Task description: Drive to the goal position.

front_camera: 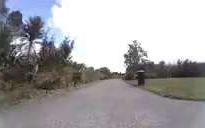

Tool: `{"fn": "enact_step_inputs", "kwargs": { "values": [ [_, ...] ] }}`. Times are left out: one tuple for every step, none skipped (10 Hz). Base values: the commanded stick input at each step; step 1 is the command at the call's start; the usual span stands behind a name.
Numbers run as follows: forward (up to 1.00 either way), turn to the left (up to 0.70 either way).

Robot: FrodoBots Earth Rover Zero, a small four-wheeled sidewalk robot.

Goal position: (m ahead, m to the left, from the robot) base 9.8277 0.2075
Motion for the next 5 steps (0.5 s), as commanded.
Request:
{"fn": "enact_step_inputs", "kwargs": {
  "values": [
    [0.85,0.0],
    [0.85,0.0],
    [0.85,0.0],
    [0.85,0.0],
    [0.85,0.0]
  ]
}}
